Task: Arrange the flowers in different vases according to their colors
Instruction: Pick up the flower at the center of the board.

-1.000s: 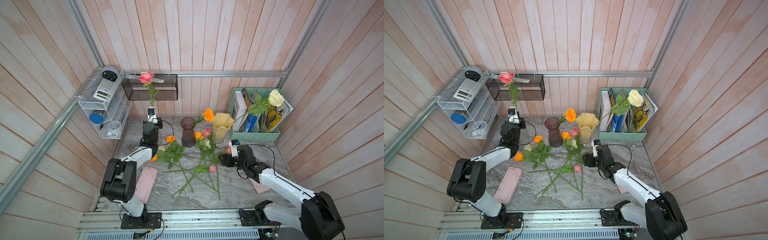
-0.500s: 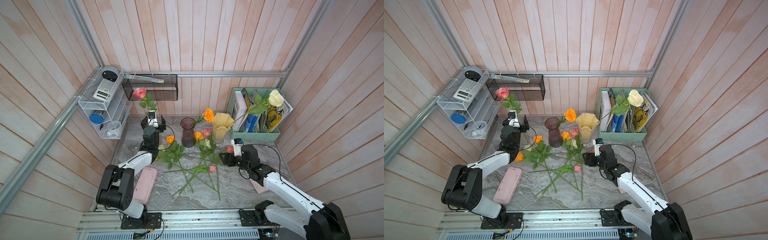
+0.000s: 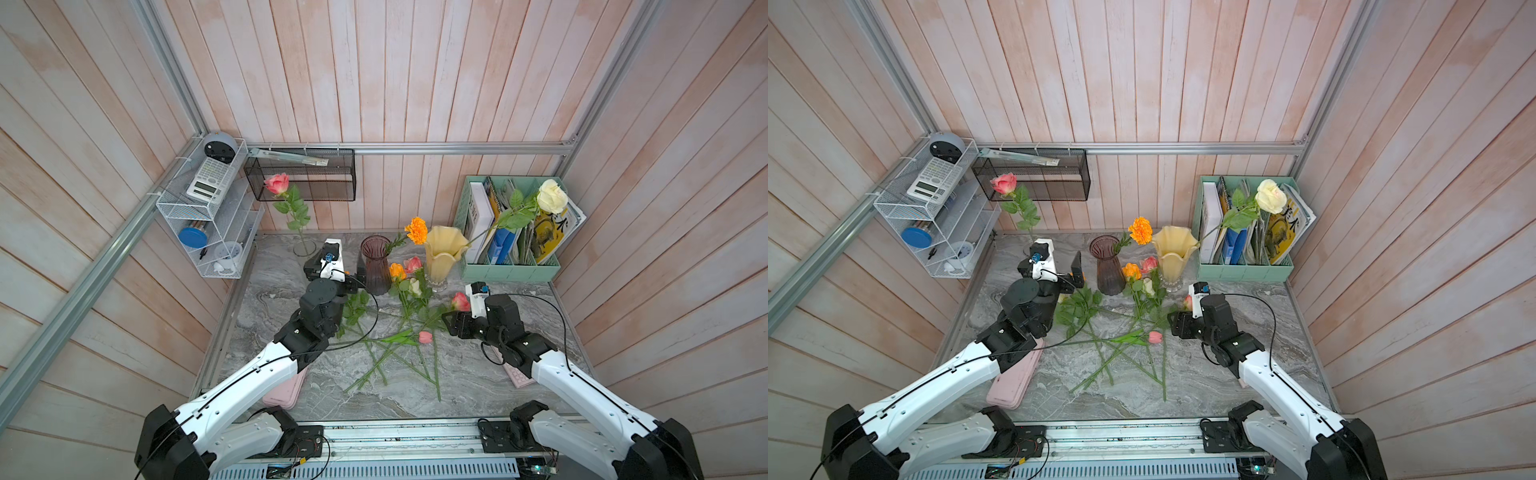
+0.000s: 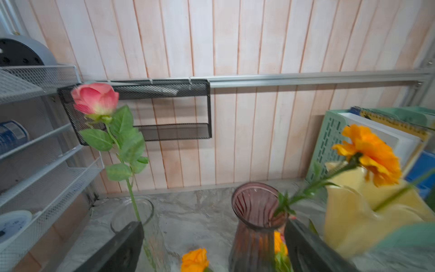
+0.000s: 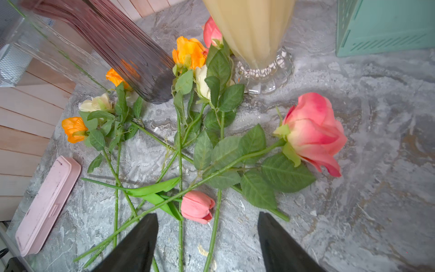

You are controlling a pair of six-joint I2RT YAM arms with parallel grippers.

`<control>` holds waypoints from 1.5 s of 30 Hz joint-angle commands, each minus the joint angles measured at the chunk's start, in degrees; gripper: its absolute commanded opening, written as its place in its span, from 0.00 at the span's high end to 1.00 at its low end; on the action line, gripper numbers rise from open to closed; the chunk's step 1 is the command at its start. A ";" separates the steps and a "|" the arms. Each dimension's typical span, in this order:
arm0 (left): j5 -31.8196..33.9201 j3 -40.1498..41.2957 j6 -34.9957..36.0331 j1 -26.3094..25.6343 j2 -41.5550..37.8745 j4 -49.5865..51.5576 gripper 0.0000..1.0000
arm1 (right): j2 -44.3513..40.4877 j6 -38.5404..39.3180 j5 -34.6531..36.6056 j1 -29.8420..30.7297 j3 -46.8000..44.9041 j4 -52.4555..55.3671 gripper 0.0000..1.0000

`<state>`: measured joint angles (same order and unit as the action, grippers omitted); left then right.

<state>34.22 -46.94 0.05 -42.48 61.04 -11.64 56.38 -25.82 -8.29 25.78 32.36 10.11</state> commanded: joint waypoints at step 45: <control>-26.04 -8.17 4.43 -13.57 38.12 27.44 0.49 | -10.07 -3.09 3.99 -0.88 -8.01 7.81 0.27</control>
<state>9.23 -53.63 4.75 -55.86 97.73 15.27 46.76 -28.93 -4.99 25.32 25.34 18.06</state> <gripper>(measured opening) 0.510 0.730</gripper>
